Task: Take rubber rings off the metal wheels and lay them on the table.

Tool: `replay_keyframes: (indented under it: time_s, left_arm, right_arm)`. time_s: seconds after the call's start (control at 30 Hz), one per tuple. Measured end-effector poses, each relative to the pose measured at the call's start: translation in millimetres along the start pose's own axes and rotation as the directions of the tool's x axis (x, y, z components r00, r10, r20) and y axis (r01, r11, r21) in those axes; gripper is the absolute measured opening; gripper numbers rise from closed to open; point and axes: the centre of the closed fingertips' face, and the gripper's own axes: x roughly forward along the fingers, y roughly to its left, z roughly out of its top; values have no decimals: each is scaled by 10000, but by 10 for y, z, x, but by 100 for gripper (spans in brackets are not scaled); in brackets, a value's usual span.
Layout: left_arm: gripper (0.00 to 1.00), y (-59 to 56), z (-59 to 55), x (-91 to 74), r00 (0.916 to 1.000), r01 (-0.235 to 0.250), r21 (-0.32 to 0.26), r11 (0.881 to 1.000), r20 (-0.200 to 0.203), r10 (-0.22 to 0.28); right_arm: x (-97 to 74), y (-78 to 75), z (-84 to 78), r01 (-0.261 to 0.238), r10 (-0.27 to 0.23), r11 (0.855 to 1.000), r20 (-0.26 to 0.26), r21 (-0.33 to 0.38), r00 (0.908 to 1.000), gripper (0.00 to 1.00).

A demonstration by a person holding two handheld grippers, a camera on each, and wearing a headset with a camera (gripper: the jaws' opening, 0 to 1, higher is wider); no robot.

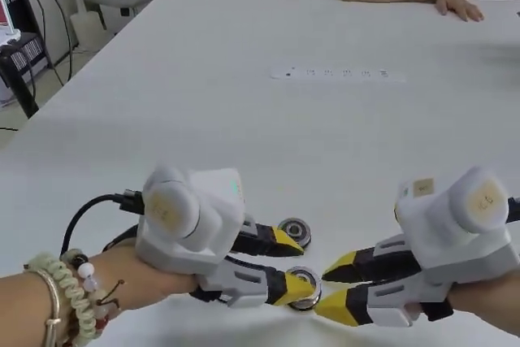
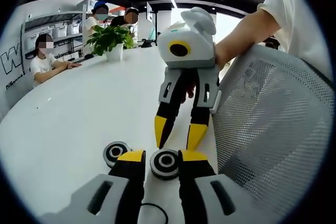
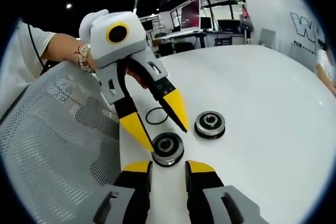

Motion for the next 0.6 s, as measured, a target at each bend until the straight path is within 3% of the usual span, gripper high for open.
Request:
replay_keyframes:
  time_s: [0.3, 0.6]
  left_arm:
    - [14, -17, -74, 1, 9995, 10, 234, 9997, -313, -3]
    - [10, -55, -70, 15, 9995, 106, 348, 9993, -294, -95]
  right_arm:
    - [33, 10, -14, 91, -95, 9996, -140, -249, 9999, 21]
    - [25, -5, 4, 131, -132, 9996, -63, -245, 9999, 19]
